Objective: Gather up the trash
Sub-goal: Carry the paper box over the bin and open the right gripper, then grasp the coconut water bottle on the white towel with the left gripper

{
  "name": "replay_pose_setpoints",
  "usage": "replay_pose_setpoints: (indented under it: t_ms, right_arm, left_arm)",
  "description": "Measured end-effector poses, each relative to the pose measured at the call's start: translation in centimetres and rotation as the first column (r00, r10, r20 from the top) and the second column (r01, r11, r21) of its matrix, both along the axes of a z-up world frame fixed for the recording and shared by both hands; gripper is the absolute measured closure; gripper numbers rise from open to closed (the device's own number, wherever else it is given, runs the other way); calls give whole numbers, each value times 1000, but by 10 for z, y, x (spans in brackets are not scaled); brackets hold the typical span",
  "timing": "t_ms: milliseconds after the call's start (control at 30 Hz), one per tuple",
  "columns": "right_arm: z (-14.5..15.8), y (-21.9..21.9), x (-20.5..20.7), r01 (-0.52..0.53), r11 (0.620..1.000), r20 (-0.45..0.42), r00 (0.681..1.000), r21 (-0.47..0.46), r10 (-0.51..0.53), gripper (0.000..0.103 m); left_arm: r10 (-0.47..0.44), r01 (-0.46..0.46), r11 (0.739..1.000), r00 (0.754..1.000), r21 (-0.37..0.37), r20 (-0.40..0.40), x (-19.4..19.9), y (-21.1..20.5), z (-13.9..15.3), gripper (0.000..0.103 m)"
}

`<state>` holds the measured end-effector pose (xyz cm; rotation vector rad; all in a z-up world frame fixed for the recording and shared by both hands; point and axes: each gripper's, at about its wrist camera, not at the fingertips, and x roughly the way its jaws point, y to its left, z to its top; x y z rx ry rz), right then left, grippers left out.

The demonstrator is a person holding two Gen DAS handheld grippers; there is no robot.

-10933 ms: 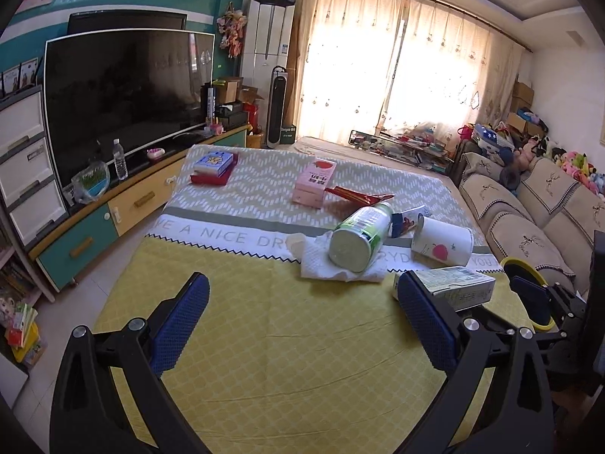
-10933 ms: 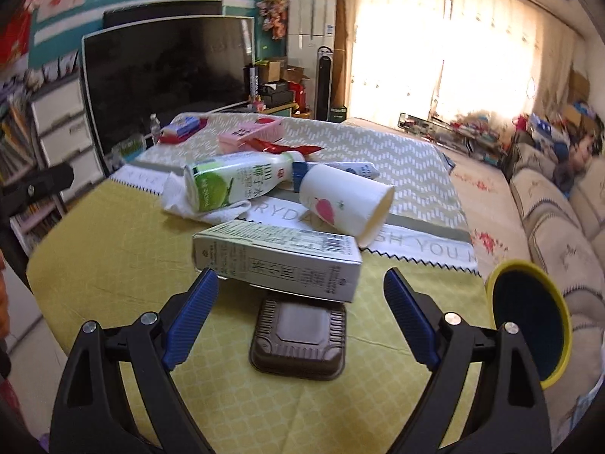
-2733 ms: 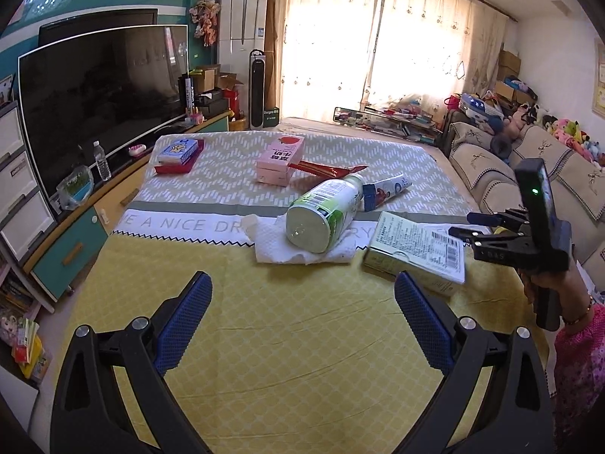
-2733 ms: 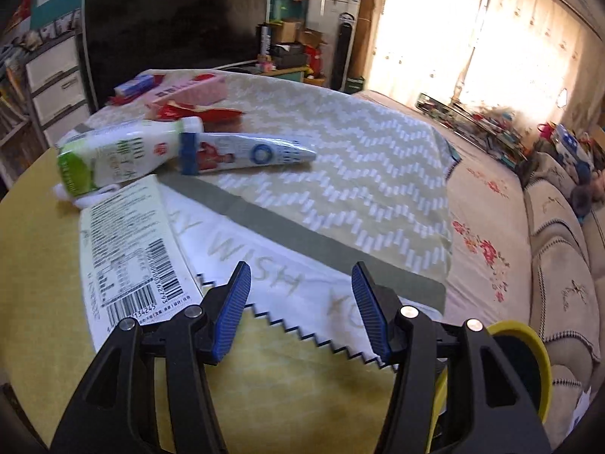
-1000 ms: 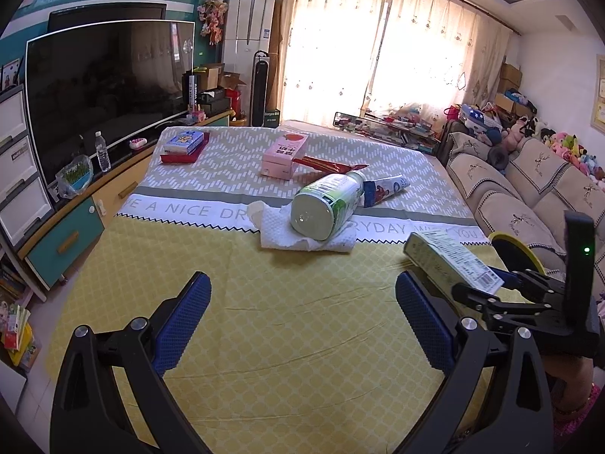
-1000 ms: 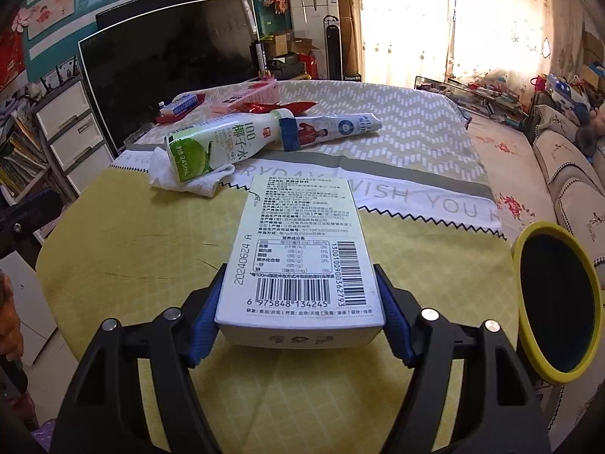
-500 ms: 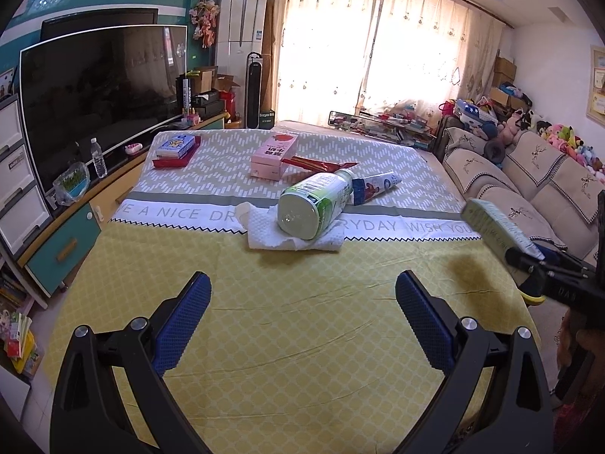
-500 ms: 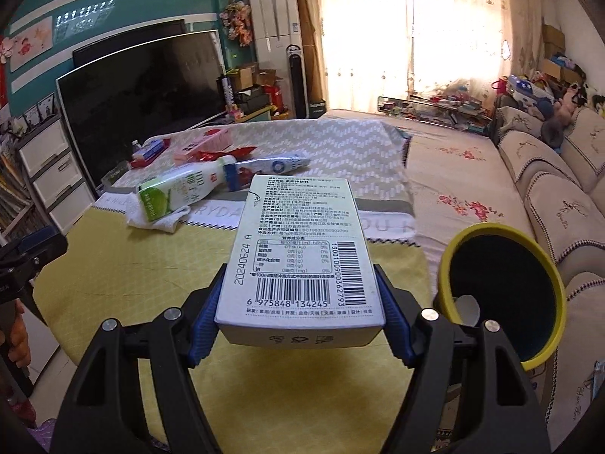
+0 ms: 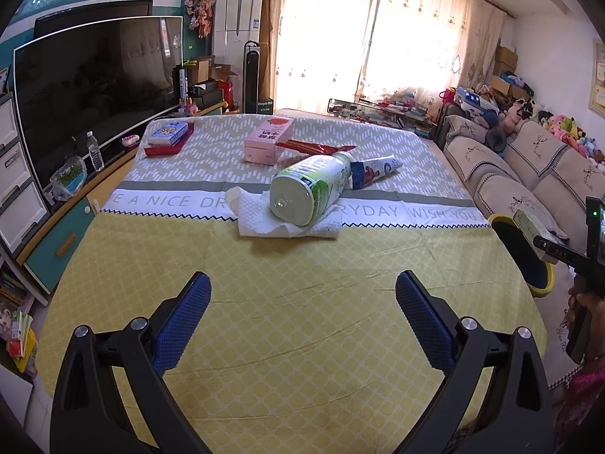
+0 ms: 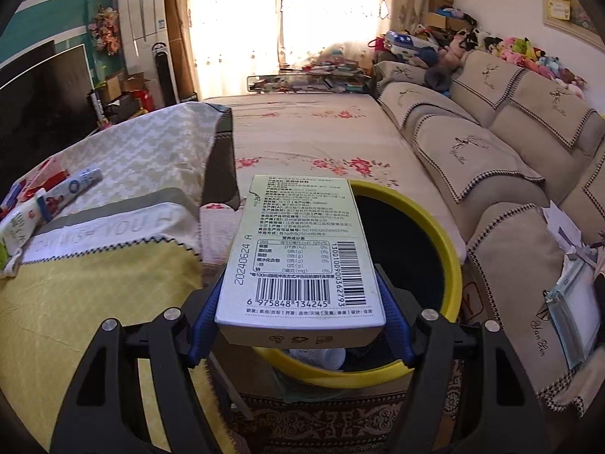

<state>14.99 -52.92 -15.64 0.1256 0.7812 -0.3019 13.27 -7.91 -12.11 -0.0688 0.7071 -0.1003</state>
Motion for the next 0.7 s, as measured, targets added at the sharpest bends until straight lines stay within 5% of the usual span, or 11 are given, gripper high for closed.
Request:
replay_pose_setpoints:
  t_ms: [167,433,700]
  right_arm:
    - [-10,-12,-1,46,999,5,999,-16,-46,25]
    - [-10,9,-7,-5,1000,19,1000,18,5,24]
    - [-5,32,-10,-76,997,36,997,34,74,24]
  left_arm:
    - [-6,6,1000,1000,10,-20,5,-6,-7,6]
    - [-16,17,1000,999,11,-41,21,-2,-15,6]
    - [-101,102,995,993,2,-53,85,10,-9,6]
